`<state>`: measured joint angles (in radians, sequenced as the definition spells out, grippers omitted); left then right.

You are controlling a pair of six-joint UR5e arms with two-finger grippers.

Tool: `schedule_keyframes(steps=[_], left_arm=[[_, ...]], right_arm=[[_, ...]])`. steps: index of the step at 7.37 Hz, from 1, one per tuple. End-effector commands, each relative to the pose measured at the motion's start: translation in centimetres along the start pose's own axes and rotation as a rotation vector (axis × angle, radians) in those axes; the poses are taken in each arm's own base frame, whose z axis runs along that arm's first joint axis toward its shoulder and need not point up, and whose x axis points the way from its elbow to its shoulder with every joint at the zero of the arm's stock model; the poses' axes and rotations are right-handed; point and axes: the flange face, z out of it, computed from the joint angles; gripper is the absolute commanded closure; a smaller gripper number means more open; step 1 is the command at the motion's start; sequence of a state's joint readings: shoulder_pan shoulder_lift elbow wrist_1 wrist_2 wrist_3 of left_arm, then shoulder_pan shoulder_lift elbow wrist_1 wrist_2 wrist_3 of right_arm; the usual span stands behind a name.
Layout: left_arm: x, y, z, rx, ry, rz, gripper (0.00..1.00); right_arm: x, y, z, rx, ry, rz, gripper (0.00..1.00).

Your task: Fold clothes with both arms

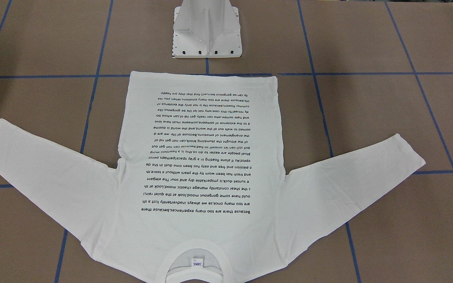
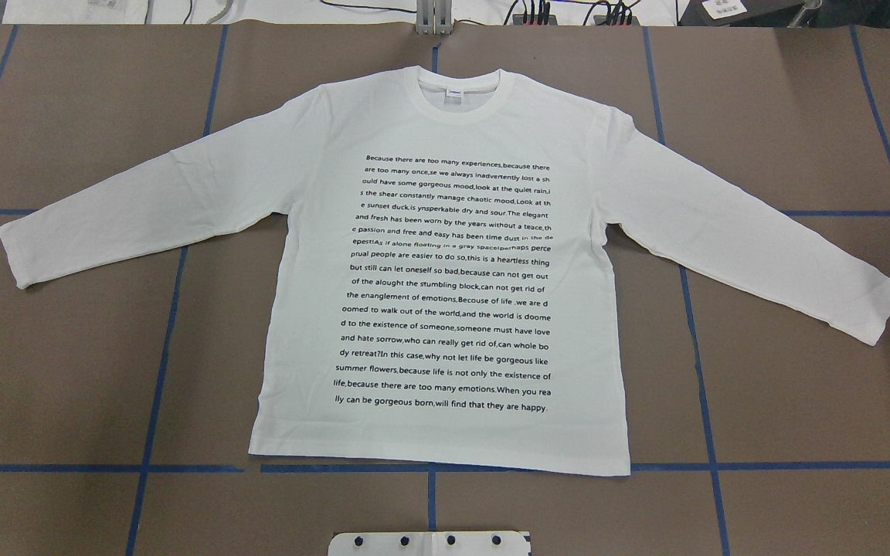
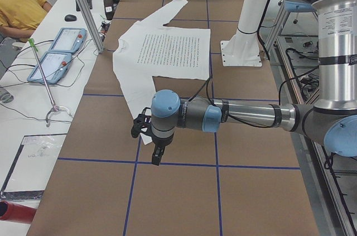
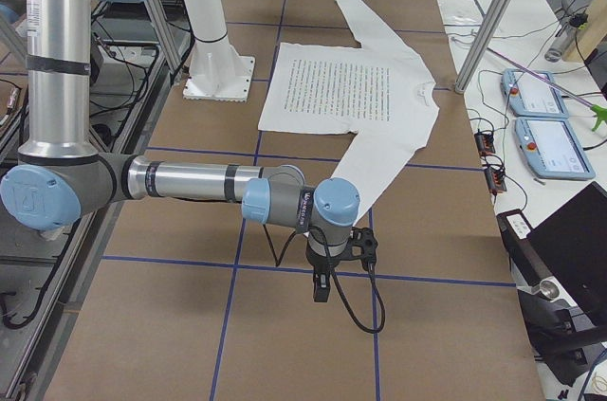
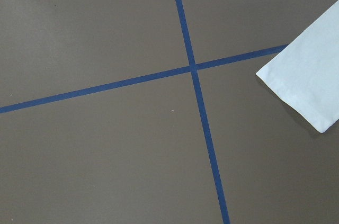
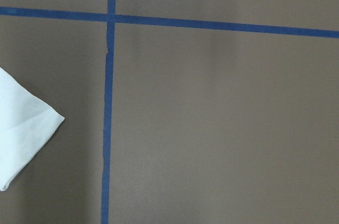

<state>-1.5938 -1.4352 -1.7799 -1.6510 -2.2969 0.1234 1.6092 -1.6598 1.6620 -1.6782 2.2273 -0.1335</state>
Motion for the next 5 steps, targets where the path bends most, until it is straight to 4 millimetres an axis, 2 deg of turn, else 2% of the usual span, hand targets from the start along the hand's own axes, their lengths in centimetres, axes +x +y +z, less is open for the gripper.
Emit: schedule_keyframes(steps=[1, 3, 4, 5], left_arm=[[0.3, -0.3, -0.4, 0.040, -0.006, 0.038, 0.00], [1.3, -1.2, -1.4, 0.102, -0.018, 0.097, 0.00], [1.9, -1.8, -2.2, 0.159, -0.026, 0.144, 0.00], [2.8, -2.8, -3.3, 0.254, -0.038, 0.222, 0.00]], right_arm=[[-0.1, 0.0, -0.1, 0.002, 0.000, 0.000, 0.00], [-1.3, -1.4, -1.7, 0.036, 0.003, -0.024, 0.00], [-2.8, -2.6, -3.9, 0.079, 0.009, -0.056, 0.00], [-5.2, -2.8, -6.3, 0.126, 0.018, -0.101, 0.00]])
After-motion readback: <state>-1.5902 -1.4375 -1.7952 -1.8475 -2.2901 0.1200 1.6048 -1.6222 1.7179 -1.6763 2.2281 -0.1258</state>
